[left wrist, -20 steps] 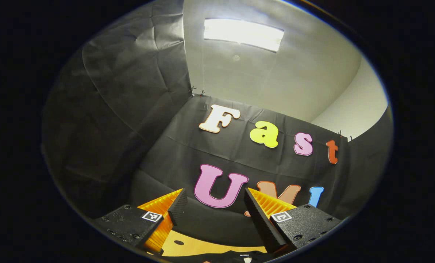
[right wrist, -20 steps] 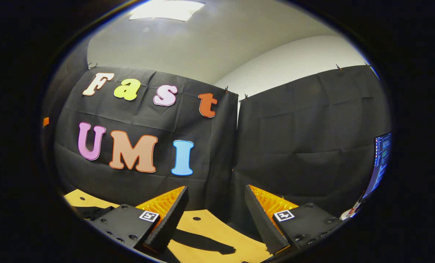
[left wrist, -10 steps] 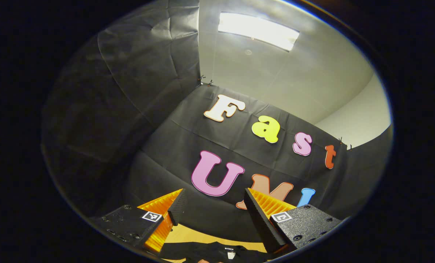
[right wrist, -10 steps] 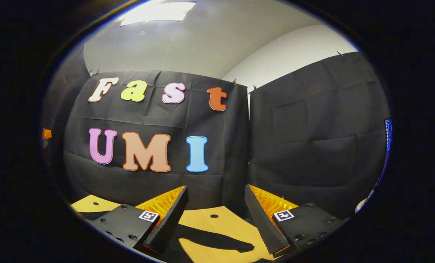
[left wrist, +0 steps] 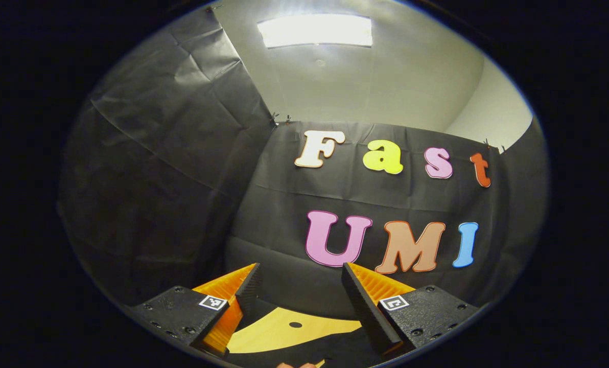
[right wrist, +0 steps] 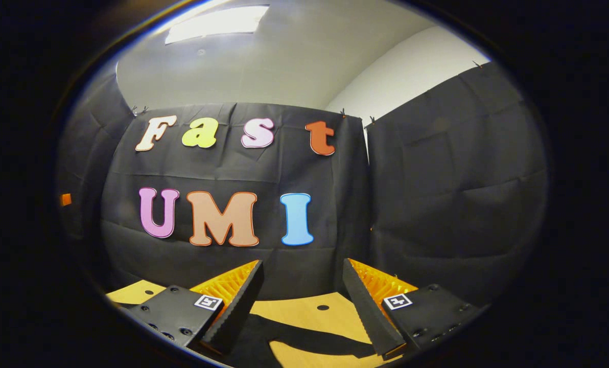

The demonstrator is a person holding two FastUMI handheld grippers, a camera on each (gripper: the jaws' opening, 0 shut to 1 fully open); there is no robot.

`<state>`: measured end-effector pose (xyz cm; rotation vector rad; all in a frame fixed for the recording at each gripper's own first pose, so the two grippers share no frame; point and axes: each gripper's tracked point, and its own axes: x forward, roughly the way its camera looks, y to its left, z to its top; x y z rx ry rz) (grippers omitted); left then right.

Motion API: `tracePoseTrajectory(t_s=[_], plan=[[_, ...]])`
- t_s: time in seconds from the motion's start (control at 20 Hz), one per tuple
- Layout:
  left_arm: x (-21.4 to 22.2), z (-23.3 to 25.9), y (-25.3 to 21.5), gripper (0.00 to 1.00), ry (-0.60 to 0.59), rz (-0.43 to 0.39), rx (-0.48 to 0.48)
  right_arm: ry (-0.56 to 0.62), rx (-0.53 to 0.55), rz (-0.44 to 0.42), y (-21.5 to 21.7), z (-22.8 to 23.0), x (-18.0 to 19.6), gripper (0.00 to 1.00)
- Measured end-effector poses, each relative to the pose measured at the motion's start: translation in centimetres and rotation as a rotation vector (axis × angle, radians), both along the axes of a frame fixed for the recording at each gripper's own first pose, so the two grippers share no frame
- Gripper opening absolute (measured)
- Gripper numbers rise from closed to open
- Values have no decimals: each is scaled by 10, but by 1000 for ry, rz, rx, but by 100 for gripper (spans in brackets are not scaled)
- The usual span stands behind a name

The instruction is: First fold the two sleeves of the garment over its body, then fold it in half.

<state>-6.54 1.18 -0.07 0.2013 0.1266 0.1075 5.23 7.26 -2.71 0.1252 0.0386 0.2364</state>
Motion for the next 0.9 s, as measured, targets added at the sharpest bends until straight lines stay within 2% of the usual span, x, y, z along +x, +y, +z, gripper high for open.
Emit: tracePoseTrajectory(t_s=[0.2,0.3,0.4,0.45,0.6,0.75,0.9], plan=[[-6,3,16,92,1,35,13,-10,-21,-21,-11,3,12,97],[-9,7,24,92,0,57,36,-20,-63,-60,-28,4,20,99],[-9,6,27,90,4,71,45,-21,-86,-114,-51,6,27,96],[-9,4,26,90,9,71,39,-17,-87,-138,-61,6,29,99],[-6,-8,17,91,28,61,7,6,-66,-175,-75,0,37,98],[-1,-17,12,91,42,61,7,62,-55,-178,-78,-23,47,98],[2,-19,7,92,33,66,13,221,-52,-224,-90,-84,60,99]])
